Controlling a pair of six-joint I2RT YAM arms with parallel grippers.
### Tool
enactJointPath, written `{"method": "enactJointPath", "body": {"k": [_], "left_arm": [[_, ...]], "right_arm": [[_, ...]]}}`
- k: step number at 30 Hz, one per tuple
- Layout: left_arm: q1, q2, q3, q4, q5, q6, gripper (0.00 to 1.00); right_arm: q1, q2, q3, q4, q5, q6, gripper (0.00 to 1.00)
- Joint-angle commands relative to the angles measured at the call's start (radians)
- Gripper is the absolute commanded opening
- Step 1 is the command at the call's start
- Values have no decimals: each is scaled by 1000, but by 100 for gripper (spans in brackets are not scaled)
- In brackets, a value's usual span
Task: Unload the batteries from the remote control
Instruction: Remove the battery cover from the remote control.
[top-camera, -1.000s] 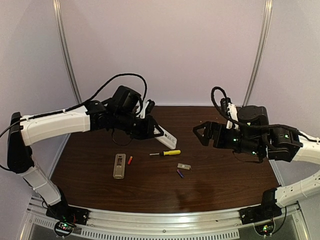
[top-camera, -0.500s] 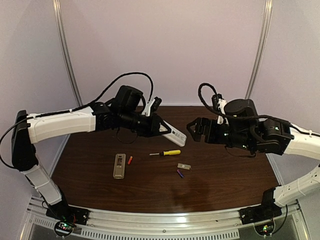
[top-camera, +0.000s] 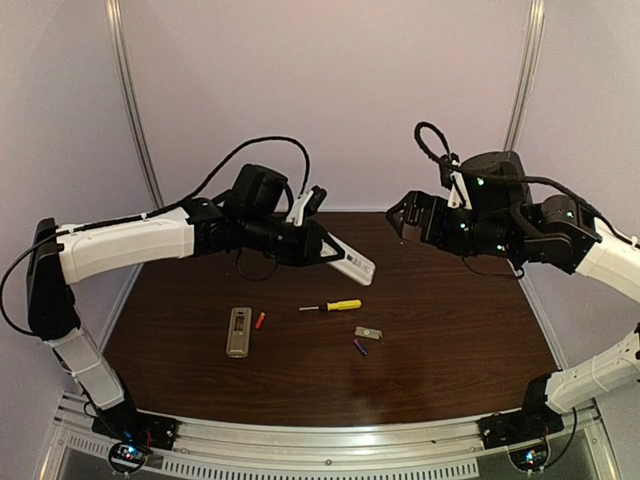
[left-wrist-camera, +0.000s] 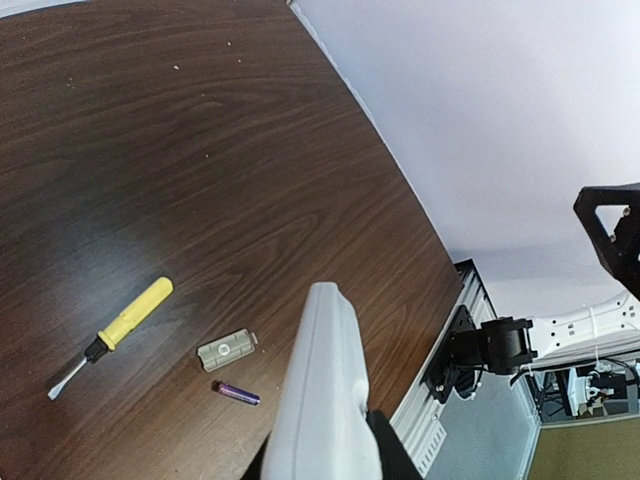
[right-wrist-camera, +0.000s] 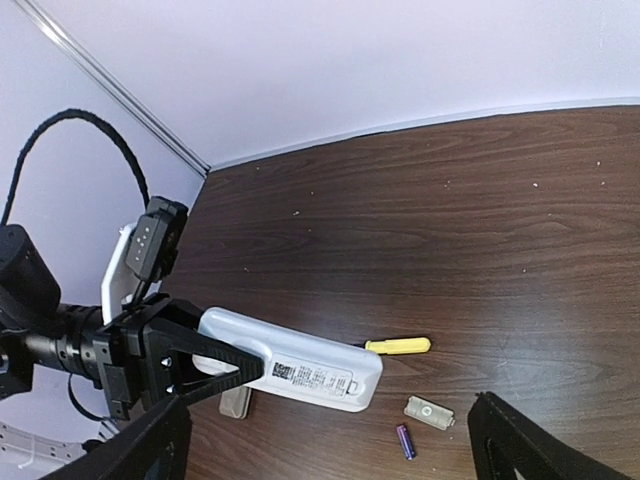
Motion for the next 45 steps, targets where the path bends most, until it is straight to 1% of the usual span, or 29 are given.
{"method": "enactJointPath", "body": {"k": [1, 5, 10, 14, 16, 26, 34, 45], "left_arm": [[33, 8, 51, 110, 34, 11, 0], [61, 8, 41, 198, 76, -54, 0], [64, 24, 25, 283, 125, -122, 0], [64, 27, 27, 287, 129, -134, 0], [64, 30, 30, 326, 144, -141, 0], [64, 29, 31, 341, 170, -142, 0], [64, 28, 33, 354, 178, -138, 0], [63, 29, 31, 372, 181, -139, 0]], "right_arm": [[-47, 6, 34, 1, -105, 63, 97], [-70, 8, 25, 47, -159, 134, 95], [-85, 44, 11, 73, -223, 206, 92], [-87, 67, 1, 99, -249, 233, 90], [-88, 72, -6, 125, -256, 241, 90], [-100, 131, 9, 174, -275, 248, 87], [-111, 158, 41, 171, -262, 244, 85], [-128, 166, 44, 168, -269, 239, 84]]}}
